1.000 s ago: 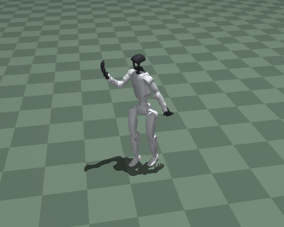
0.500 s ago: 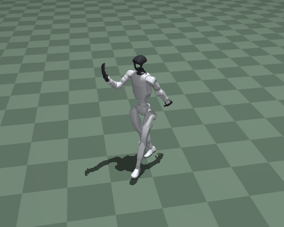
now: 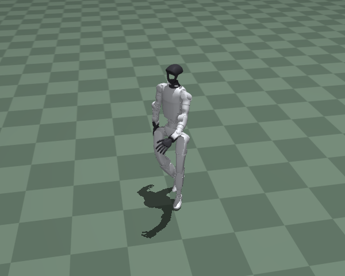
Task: Kungfu
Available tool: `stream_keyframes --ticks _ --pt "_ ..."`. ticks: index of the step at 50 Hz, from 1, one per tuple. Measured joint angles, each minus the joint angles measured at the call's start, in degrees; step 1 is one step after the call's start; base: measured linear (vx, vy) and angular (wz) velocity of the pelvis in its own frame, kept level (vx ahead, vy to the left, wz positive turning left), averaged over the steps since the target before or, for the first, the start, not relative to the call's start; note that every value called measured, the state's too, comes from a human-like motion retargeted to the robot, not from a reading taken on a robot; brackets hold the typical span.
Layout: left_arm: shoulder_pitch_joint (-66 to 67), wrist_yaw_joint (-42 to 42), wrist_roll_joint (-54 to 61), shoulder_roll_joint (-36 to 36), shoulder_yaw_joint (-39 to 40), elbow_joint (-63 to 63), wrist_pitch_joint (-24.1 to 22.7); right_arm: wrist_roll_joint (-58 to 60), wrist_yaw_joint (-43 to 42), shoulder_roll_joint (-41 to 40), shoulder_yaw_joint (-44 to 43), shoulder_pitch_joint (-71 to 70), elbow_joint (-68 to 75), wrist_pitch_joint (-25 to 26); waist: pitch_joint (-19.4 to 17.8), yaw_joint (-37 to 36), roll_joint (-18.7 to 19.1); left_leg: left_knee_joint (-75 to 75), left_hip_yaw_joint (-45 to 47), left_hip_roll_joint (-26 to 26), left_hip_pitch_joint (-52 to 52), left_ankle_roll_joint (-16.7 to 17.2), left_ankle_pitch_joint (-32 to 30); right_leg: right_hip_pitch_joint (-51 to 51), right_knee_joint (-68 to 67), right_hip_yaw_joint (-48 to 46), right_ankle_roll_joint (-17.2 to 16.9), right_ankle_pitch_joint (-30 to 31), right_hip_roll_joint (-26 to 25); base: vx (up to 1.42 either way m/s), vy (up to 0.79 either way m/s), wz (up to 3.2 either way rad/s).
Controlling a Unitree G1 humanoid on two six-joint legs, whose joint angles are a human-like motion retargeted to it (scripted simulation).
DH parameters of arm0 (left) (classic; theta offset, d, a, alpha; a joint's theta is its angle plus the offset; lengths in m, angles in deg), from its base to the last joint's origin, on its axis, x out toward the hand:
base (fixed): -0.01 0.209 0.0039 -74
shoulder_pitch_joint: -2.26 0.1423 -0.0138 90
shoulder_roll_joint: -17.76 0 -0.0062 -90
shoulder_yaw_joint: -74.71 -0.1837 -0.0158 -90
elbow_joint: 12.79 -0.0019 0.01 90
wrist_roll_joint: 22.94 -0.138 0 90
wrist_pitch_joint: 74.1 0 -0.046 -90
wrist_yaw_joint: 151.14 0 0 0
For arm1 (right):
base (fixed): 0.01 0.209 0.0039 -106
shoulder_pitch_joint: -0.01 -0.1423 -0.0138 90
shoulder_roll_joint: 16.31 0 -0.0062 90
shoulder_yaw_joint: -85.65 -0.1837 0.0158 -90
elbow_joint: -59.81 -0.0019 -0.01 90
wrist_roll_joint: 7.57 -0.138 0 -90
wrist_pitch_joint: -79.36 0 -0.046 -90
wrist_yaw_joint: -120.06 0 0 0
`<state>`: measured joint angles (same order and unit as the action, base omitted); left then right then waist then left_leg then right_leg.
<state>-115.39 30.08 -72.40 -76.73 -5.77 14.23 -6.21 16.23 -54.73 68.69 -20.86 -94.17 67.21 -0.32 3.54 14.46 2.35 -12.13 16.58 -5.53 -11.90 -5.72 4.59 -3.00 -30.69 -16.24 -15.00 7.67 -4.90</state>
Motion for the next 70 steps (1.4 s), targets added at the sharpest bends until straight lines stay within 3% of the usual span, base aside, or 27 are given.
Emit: stream_keyframes --ticks 4,5,9,11,15,17,20,23,25,28,30,34,40,45,48,53,57,60,62,65,68,70 --pt "-13.42 5.9 10.67 -1.09 -8.52 20.63 -7.47 3.67 0.6 -3.71 -4.72 19.79 -0.74 -3.82 -1.84 6.61 0.45 4.25 -6.03 7.19 8.93 -2.46 2.97 -3.78 8.65 6.15 1.3 -5.97 6.95 0.73 0.25 1.63" --pt "-16.19 6.84 13.57 -2.29 -9.53 25.87 -8.9 3.68 1.51 -4.45 -4.79 24.43 -1.83 -4.86 -2.52 8.58 0.39 5.06 -7.16 8.38 11.01 -2.62 3.47 -5.21 9.99 7.32 3.26 -7.12 8.78 0.56 -0.04 0.92" --pt "-25.01 10.85 20.93 -9.11 -10.14 40.09 -13.31 4.55 1.57 -5.19 -7.11 37.85 -1.53 -6.87 -3.91 15.19 1.62 5.41 -8.5 7.8 16.22 -0.92 6.24 -11.89 17.93 15.56 14.67 -5.41 8.02 0.53 -0.28 0.29" --pt "-29.18 12.67 22.65 -12.12 -9.97 43.5 -14.65 3.71 -0.07 -5.03 -9.33 41.94 -0.31 -6.0 -5.3 18.8 2.04 4.87 -9.3 7.17 18.28 -0.18 7.59 -14.31 21.79 18.35 19.29 -3.16 7.38 0.5 -0.39 0.31" --pt "-35.46 14.42 24.92 -14.2 -9.94 45.29 -15.92 -2.54 -2.37 -6.18 -15.05 47.68 0.0 -4.63 -7.13 23.18 3.12 3.65 -10.8 5.65 21.52 1.22 10.22 -17.86 27.82 19.85 25.41 -3.51 6.46 0.48 -0.37 0.35" --pt "-36.61 14.6 25.26 -13.88 -10.12 45.06 -16.18 -6.41 -2.43 -7.36 -17.91 48.87 0.0 -6.24 -7.05 24.17 3.81 3.06 -11.34 4.65 22.27 1.85 10.79 -19.4 29.31 19.46 28.76 -5.03 5.75 0.51 -0.5 0.31" --pt "-36.87 16.46 24.72 -13.78 -10.32 45.25 -16.68 -11.05 -1.26 -8.88 -22.36 47.95 0.0 -10.99 -6.72 26.29 3.95 2.12 -13.43 4.22 23.1 2.48 10.95 -20.44 29.59 19.7 30.0 -6.49 6.56 0.47 -0.52 0.72" --pt "-35.89 21.7 21.96 -14.0 -9.7 45.9 -16.82 -14.47 1.73 -8.53 -25.71 44.37 0.0 -17.21 -7.2 28.84 3.07 0.54 -16.78 3.59 24.88 3.29 11.46 -18.33 27.03 24.43 26.93 -7.83 7.08 0.53 -0.61 1.07" --pt "-35.06 25.39 19.82 -14.5 -9.12 46.3 -16.85 -16.26 4.34 -7.79 -27.07 42.1 -2.21 -20.12 -7.01 30.07 2.06 -0.35 -18.73 3.8 26.37 3.16 11.94 -16.01 25.26 25.82 21.99 -11.77 7.83 0.58 -0.67 1.14" --pt "-33.37 29.11 16.02 -13.96 -8.17 47.34 -16.04 -19.93 7.84 -7.03 -29.13 39.8 -9.42 -22.02 -3.19 29.14 0.77 -1.44 -20.53 5.48 26.58 1.91 12.44 -15.67 24.94 17.49 12.56 -2.8 13.27 0.59 -0.7 1.04" --pt "-31.93 31.47 13.62 -10.84 -8.73 48.62 -14.28 -24.3 9.08 -6.83 -30.56 37.94 -15.57 -22.02 -1.09 23.96 1.44 -1.36 -19.34 4.71 25.6 1.59 10.65 -18.81 21.09 17.39 9.32 -1.56 13.36 0.4 -0.47 0.44" --pt "-29.52 35.85 10.62 -7.12 -8.6 49.14 -11.4 -33.65 13.69 -1.63 -30.74 30.41 -31.47 -22.16 -4.44 22.98 2.25 -1.02 -21.26 0.94 23.53 3.03 3.94 -19.05 15.57 11.96 10.56 -4.75 14.4 0.19 -0.28 1.35" --pt "-18.73 34.39 7.32 -5.37 -9.15 48.74 -9.93 -53.34 29.54 18.28 -23.64 29.43 -50.5 -20.93 -7.76 23.45 2.74 -0.24 -20.78 -6.12 16.99 7.41 -3.27 -19.44 8.58 4.2 12.57 -10.27 15.94 0.11 -0.36 1.98" --pt "-9.46 35.27 0.69 0.64 -13.76 43.3 -9.13 -65.07 34.59 31.69 -22.1 31.43 -57.87 -20.99 -9.23 15.6 1.78 1.72 -15.74 -12.56 9.39 15.42 -6.3 -21.21 2.2 -4.21 10.61 -16.61 17.85 -0.16 -0.45 1.85" --pt "-4.16 36.39 -2.81 5.41 -14.4 36.83 -9.25 -69.52 38.54 38.2 -19.51 29.23 -61.83 -20.07 -12.05 11.95 1.92 3.0 -12.9 -16.44 4.26 20.23 -7.69 -22.33 -1.61 -8.32 8.83 -20.03 18.46 -0.25 -0.37 1.8" --pt "4.08 41.25 -7.84 15.08 -13.65 21.26 -5.69 -70.06 44.73 45.52 -9.8 17.43 -66.41 -16.64 -15.88 9.16 3.54 5.96 -7.54 -16.87 -4.94 20.72 -10.03 -25.21 -8.84 -13.65 5.77 -25.06 23.05 -0.31 -0.17 2.04" --pt "7.12 48.49 -14.37 19.64 -11.54 6.29 -2.17 -61.48 49.01 39.12 4.73 -3.14 -60.85 -13.72 -19.52 5.09 7.16 7.94 -0.91 -22.53 -9.72 20.22 -12.78 -26.12 -11.62 -17.33 5.74 -27.86 20.0 -0.25 -0.26 1.26" --pt "8.4 54.62 -17.44 21.68 -9.74 -1.62 2.26 -52.22 53.83 28.44 13.29 -18.31 -49.34 -11.06 -22.52 2.87 9.57 8.37 -3.85 -23.35 -13.42 20.06 -15.13 -27.59 -14.25 -18.19 5.11 -29.31 19.48 -0.29 0.01 0.86" --pt "8.96 56.53 -18.02 22.81 -9.01 -4.99 4.68 -45.05 57.71 20.95 14.5 -24.76 -39.3 -9.13 -23.93 1.43 11.32 8.9 -1.16 -24.29 -14.76 19.03 -17.37 -28.21 -15.78 -19.47 4.99 -30.51 20.04 -0.21 0.06 0.66" --pt "9.79 57.37 -18.75 23.72 -8.25 -7.72 7.8 -35.37 61.44 11.96 15.6 -30.79 -25.9 -5.11 -25.59 -1.55 13.53 10.44 4.53 -25.38 -15.32 20.69 -21.1 -29.07 -18.4 -20.98 4.77 -32.06 21.03 -0.21 0.07 0.37" --pt "10.85 59.39 -18.49 24.82 -7.64 -8.15 10.86 -30.0 59.5 6.84 16.14 -31.61 -22.42 -1.73 -26.58 -2.18 14.4 10.62 2.59 -22.88 -16.71 20.72 -21.66 -30.38 -20.96 -20.88 4.1 -33.32 23.84 -0.11 0.17 0.37" --pt "11.68 60.57 -17.69 25.31 -7.54 -8.13 12.31 -27.67 56.64 3.51 16.07 -31.02 -22.3 -2.06 -26.87 -1.65 14.77 10.63 3.09 -21.76 -17.31 20.72 -21.99 -31.01 -22.06 -20.63 3.69 -33.56 25.22 -0.03 0.17 0.28"
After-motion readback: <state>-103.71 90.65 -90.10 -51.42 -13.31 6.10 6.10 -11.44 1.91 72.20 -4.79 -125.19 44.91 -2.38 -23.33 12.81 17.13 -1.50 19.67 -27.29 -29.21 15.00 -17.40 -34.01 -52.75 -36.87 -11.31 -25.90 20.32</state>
